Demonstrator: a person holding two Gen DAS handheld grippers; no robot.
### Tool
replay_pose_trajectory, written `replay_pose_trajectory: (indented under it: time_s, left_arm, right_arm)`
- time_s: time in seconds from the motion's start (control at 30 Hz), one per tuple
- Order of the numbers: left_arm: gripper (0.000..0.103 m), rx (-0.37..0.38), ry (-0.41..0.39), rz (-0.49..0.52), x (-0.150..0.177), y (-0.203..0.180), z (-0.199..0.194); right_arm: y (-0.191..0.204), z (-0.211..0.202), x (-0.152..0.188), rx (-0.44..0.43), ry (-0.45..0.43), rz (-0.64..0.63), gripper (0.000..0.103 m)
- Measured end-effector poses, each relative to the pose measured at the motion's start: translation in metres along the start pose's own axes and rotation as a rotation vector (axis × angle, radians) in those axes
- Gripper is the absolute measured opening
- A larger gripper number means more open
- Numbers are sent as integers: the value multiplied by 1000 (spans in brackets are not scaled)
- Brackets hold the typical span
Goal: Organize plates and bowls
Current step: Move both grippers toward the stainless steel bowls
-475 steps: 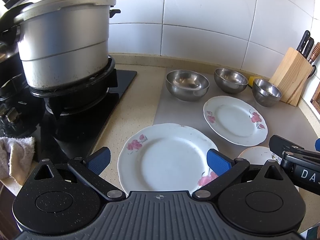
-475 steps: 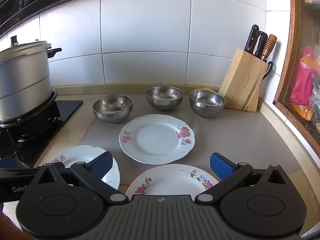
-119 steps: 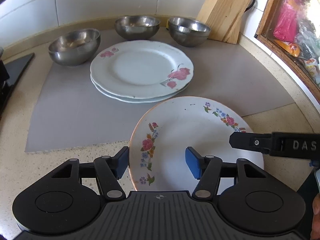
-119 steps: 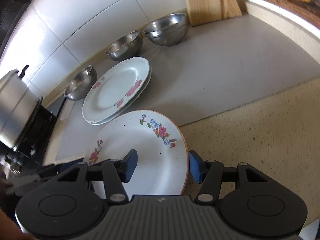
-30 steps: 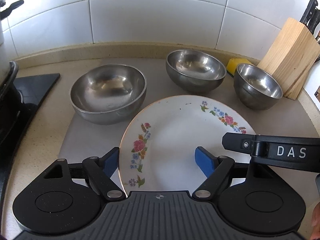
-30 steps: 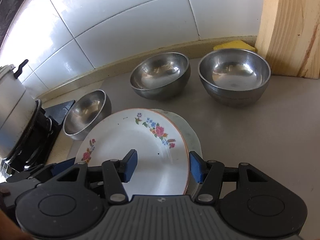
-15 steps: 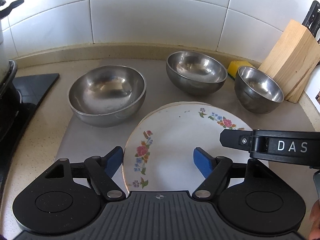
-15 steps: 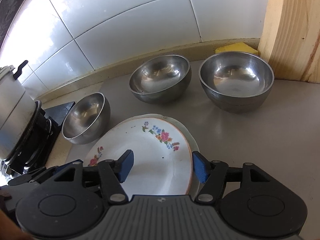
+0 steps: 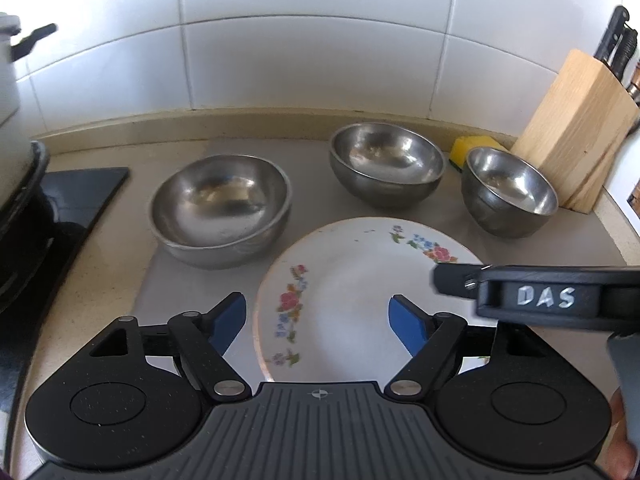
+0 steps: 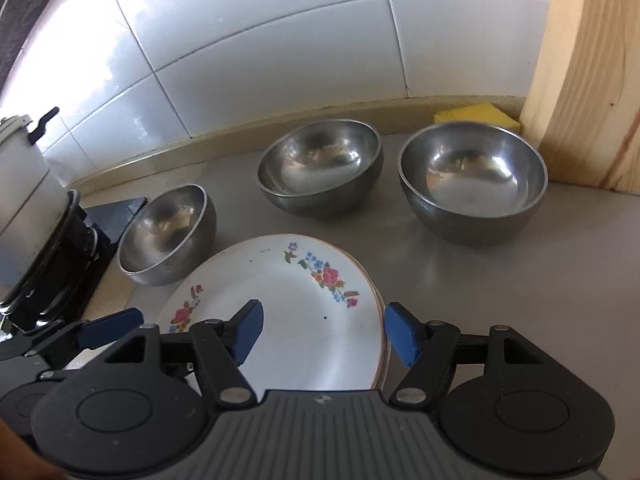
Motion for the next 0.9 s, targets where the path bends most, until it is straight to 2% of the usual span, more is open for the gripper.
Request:
replay_pose_trajectory:
  time_s: [0.27,0.4,0.53,0.6,0.7,0.8,0.9]
  left_arm:
    - [82,-124,-62,-87,-6,47,-31]
    - [83,-177,-81,-144,-13,76,-38]
    - [86,-224,-96,-168,-20,97,-38]
    - [87,-224,-89,-187,-21,108,-35]
    - [87,-202,-88,-233,-23,123,-30]
    - [87,-190,-87,-261,-25,135,-23]
    - [87,-137,-90,-295,-25,146,-18]
  right_arm:
    - [-6,-16,-17,3,-76,-20,44]
    - [15,-18,-26,-28,-94,-79,45]
    - [39,-11,-38,-75,-74,-85,45]
    - [50,-8,-46,-91,-75,-81,45]
    - [69,-3,-62,-165,-47,-48,45]
    - [86,10,-72,-188,-16,-34,45]
    - [101,26,-76,-239,49,-3,45]
Point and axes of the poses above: each gripper's, at about its wrist camera, not at the fingertips, and z roughly the way its jaws point, y to its left, x to its underside, the point moved 5 cm from there along z, roughly the way its jaws point, and after that the axes turned 15 degrees about x, right-handed, at the moved point
